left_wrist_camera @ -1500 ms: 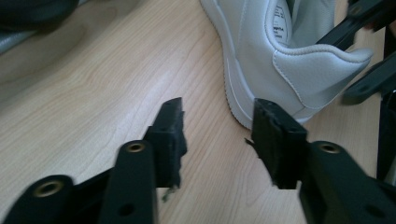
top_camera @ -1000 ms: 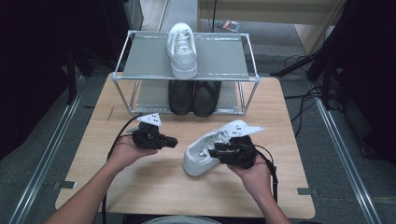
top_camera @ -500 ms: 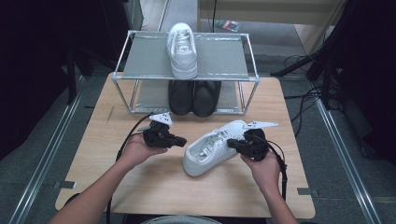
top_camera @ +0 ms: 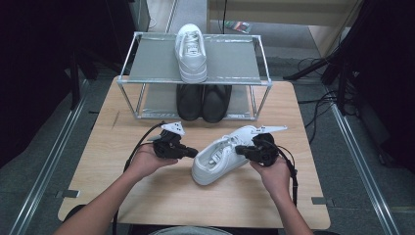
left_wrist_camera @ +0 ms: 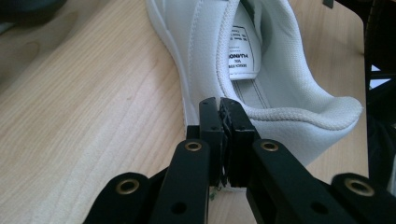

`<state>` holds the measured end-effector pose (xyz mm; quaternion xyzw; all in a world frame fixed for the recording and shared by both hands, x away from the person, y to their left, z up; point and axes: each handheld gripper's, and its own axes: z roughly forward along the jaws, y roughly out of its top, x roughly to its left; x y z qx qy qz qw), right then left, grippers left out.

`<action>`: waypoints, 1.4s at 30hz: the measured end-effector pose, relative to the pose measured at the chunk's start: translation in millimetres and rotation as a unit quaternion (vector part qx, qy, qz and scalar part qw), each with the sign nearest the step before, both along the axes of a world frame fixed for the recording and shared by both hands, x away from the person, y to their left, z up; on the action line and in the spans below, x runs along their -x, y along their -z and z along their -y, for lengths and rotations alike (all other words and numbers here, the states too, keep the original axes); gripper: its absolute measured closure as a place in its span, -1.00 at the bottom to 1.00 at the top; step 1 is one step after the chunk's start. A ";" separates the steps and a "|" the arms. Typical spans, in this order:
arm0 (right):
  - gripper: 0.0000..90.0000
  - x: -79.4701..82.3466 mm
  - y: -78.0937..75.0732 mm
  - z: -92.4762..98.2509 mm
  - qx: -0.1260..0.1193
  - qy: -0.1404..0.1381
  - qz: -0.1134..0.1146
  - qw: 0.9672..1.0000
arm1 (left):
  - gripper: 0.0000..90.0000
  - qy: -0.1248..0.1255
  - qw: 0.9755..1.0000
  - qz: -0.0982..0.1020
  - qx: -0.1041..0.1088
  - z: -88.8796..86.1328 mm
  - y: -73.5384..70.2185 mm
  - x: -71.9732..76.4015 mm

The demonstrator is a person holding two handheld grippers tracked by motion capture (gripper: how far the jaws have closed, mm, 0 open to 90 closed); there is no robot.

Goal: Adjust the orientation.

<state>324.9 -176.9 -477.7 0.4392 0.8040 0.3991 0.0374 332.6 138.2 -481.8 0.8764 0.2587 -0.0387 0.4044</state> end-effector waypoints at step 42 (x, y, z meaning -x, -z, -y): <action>0.97 -18.5 -6.2 -1.5 0.004 -0.012 -0.001 1.000 | 0.95 -0.016 1.000 -0.003 0.017 18.3 1.2 13.1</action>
